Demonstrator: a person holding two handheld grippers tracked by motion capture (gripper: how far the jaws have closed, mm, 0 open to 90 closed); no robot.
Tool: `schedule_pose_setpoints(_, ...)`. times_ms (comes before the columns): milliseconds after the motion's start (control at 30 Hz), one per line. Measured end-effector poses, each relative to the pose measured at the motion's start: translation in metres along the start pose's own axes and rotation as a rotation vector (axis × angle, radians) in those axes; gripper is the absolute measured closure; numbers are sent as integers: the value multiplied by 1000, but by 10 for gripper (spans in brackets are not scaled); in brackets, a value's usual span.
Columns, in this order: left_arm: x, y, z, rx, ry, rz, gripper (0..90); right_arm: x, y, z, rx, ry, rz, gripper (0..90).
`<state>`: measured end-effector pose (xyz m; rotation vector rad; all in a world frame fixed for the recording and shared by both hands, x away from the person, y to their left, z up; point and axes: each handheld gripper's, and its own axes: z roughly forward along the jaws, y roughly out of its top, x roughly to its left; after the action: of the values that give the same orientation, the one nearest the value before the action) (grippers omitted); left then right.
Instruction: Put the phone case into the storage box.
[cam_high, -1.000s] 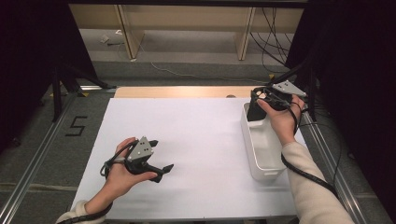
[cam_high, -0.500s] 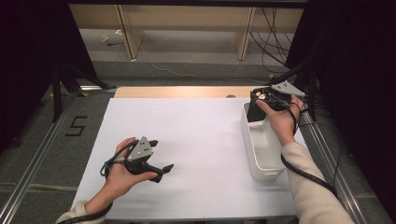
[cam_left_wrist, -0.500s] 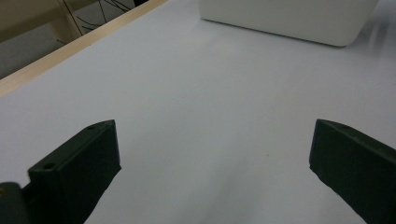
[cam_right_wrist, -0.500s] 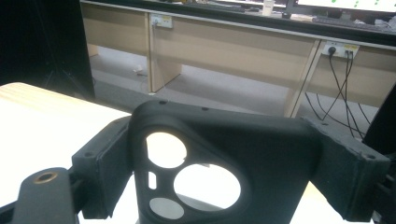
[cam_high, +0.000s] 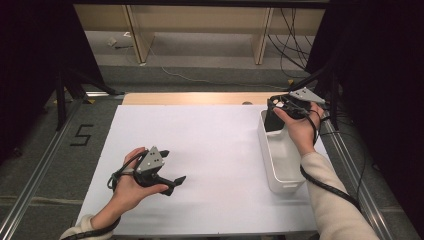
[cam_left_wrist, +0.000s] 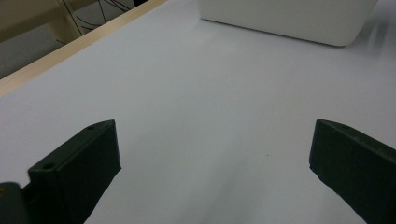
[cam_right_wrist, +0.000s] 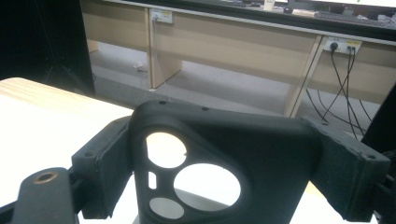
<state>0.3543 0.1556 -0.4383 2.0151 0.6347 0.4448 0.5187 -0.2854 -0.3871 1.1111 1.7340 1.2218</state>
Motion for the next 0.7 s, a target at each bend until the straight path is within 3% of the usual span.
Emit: schedule_pose_setpoints(700, 0, 0, 0, 0, -1, -2, 11, 0, -4, 6, 27, 3, 1, 158)
